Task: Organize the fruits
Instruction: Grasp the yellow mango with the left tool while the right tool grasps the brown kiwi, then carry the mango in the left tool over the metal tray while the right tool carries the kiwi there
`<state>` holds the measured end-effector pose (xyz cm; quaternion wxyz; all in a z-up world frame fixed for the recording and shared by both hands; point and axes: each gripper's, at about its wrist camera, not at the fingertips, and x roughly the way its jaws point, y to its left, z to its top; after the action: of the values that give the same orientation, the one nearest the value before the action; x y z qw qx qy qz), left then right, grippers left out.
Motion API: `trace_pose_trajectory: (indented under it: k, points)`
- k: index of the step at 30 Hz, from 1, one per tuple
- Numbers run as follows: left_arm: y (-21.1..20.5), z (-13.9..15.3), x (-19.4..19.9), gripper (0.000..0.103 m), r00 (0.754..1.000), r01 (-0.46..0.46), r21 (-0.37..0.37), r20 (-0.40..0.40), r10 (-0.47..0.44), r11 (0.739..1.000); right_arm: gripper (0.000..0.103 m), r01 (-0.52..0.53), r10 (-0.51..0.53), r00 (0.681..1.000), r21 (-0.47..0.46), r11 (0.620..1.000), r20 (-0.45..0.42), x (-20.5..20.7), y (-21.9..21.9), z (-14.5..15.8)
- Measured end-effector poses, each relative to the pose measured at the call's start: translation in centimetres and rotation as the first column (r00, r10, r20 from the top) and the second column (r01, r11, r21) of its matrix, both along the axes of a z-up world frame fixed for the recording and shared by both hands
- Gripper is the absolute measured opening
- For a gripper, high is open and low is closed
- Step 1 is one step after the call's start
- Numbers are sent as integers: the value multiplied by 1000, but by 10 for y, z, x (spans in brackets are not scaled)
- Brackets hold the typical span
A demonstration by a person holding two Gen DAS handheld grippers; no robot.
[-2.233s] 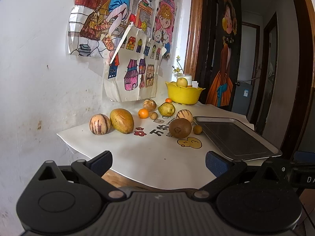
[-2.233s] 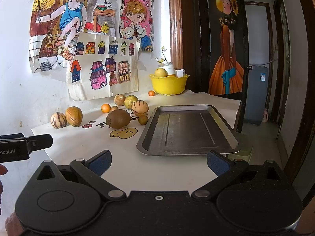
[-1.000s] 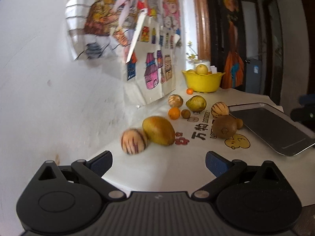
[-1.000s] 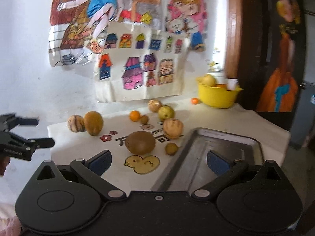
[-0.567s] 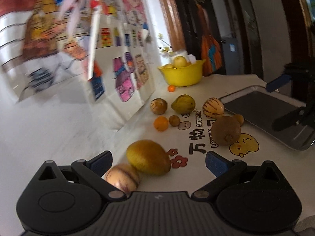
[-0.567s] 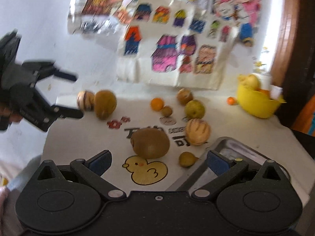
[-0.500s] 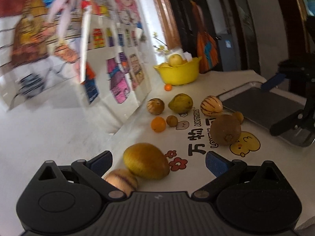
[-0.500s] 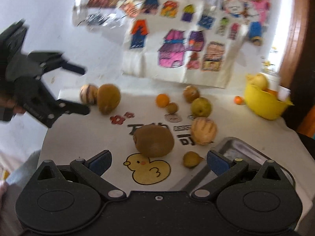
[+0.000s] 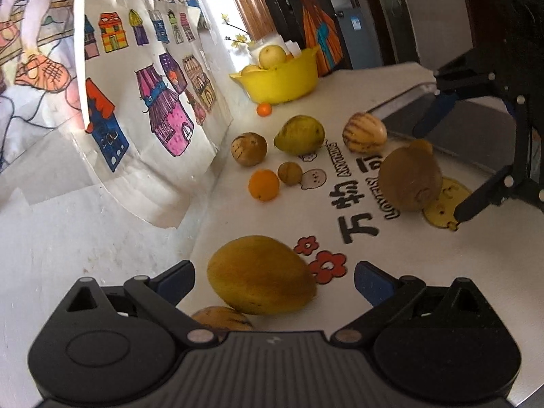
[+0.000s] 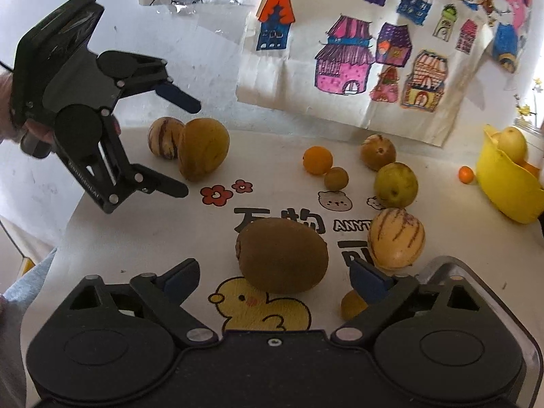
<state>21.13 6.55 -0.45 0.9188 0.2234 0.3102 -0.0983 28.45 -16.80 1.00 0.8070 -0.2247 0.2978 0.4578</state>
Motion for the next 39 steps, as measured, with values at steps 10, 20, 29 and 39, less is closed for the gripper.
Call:
trace_pose_trajectory:
  k: [10, 20, 29, 39]
  points:
    - [-4, -2, 27, 94, 997, -6, -7, -71, 6, 1000, 81, -20, 20, 998, -6, 1000, -64, 16, 8, -8]
    - [2, -5, 41, 89, 991, 0, 2, -135, 0, 1000, 72, -27, 25, 996, -13, 1000, -83, 24, 9, -11]
    - [13, -5, 48, 86, 983, -50, -71, -181, 37, 996, 70, -24, 23, 994, -6, 1000, -106, 31, 11, -16]
    - [11, -3, 49, 73, 979, -79, -84, -192, 62, 993, 69, -8, 9, 992, 10, 1000, -124, 34, 10, -17]
